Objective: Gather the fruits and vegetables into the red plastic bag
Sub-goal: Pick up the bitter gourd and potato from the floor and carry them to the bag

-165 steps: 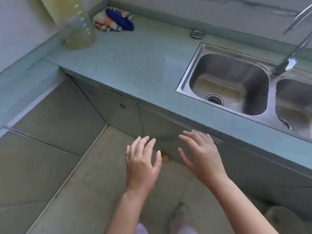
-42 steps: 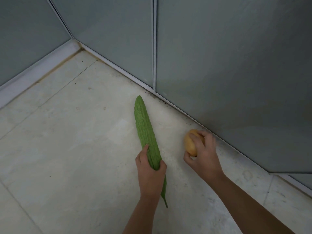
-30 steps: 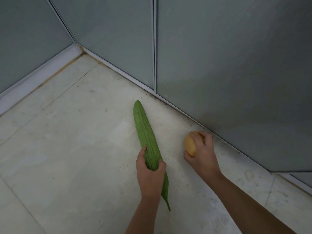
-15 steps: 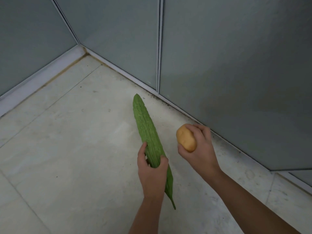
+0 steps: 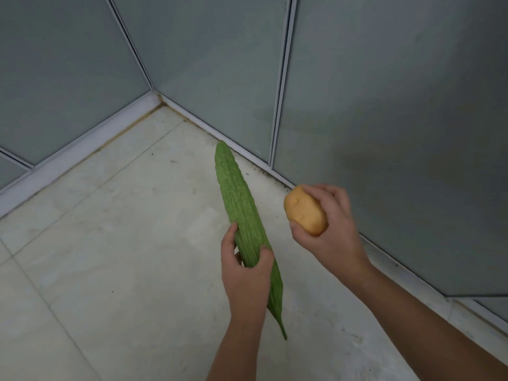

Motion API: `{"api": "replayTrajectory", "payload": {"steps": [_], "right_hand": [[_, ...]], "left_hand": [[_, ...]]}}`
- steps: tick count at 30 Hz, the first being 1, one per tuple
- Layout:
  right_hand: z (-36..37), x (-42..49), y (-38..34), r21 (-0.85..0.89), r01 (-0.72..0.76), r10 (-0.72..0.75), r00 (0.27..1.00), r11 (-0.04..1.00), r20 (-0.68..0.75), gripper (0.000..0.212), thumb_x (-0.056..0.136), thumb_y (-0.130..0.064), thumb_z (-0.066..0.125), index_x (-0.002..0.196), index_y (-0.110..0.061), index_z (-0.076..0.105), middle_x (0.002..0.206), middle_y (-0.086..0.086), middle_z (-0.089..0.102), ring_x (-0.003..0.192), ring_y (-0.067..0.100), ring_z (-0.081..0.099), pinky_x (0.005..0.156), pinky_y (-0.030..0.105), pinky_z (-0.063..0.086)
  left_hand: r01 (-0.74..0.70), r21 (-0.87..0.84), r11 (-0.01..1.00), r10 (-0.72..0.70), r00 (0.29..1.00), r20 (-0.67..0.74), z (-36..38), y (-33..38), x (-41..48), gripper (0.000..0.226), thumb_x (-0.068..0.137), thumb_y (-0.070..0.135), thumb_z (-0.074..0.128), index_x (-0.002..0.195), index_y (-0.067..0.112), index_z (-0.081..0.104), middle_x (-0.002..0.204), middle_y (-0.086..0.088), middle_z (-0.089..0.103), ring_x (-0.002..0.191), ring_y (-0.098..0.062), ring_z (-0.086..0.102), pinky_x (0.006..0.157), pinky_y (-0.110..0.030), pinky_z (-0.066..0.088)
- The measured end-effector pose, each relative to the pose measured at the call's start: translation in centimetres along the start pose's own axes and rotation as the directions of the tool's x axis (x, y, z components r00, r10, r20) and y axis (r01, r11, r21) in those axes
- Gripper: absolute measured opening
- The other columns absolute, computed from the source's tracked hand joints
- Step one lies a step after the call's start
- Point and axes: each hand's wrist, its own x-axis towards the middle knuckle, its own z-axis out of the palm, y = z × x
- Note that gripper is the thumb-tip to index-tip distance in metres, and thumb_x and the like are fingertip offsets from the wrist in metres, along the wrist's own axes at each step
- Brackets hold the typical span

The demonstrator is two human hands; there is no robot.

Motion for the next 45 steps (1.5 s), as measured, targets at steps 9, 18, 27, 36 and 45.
{"api": "replayTrajectory", "payload": {"steps": [9,18,27,36,45], "right_hand": [[-3.4,2.4,-7.3,0.015,0.052,-0.052,0.999,0.999,-0.010,0.057,0.068,-0.011,0.076,0.119,-0.021,0.053,0.117,-0.006,0.037,0.104,-0.022,0.032,0.081,-0.005,0.025],[-10.9,2.2,-18.5,0.029,0.003,-0.004,1.000,1.000,0.015,0.057,0.067,-0.010,0.077,0.118,-0.020,0.054,0.118,-0.002,0.040,0.106,-0.017,0.035,0.085,-0.003,0.025],[-18.4,2.9,-32.6,0.078,0.017,-0.017,1.000,0.997,-0.005,0.053,0.064,-0.021,0.069,0.116,-0.018,0.056,0.115,0.000,0.044,0.105,-0.019,0.036,0.086,-0.002,0.025],[-26.3,2.9,-44.7,0.089,0.063,-0.059,0.997,0.994,-0.042,0.055,0.065,-0.020,0.068,0.118,-0.019,0.055,0.116,0.001,0.047,0.107,-0.016,0.038,0.086,-0.001,0.027],[-32.5,2.1,-54.5,0.189,0.061,-0.038,0.991,0.980,-0.125,0.051,0.066,-0.023,0.068,0.115,-0.030,0.054,0.117,-0.006,0.047,0.106,-0.012,0.042,0.081,-0.001,0.030]], "left_hand": [[-0.052,0.024,0.998,0.052,0.998,0.023,-0.5,8.0,-1.2,0.057,0.077,-0.001,0.063,0.120,0.033,0.048,0.084,0.015,0.062,0.067,-0.003,0.062,0.058,-0.022,0.052],[-0.014,0.005,1.000,0.014,1.000,0.005,-1.6,20.5,-6.8,0.056,0.078,-0.002,0.060,0.121,0.032,0.050,0.096,0.009,0.064,0.080,-0.016,0.064,0.061,-0.028,0.053],[-0.061,-0.030,0.998,0.061,0.998,0.018,-3.4,35.0,-13.0,0.054,0.078,-0.005,0.058,0.114,0.034,0.052,0.103,0.003,0.065,0.083,-0.012,0.064,0.071,-0.030,0.052],[-0.122,-0.049,0.991,0.123,0.992,0.030,-5.2,47.1,-18.9,0.053,0.064,0.013,0.058,0.110,0.037,0.053,0.112,0.003,0.065,0.099,-0.012,0.063,0.087,-0.035,0.050],[-0.203,-0.127,0.971,0.216,0.972,0.094,-5.4,57.3,-24.1,0.047,0.067,0.012,0.058,0.109,0.032,0.054,0.106,0.001,0.066,0.092,-0.011,0.065,0.075,-0.024,0.051]]}}
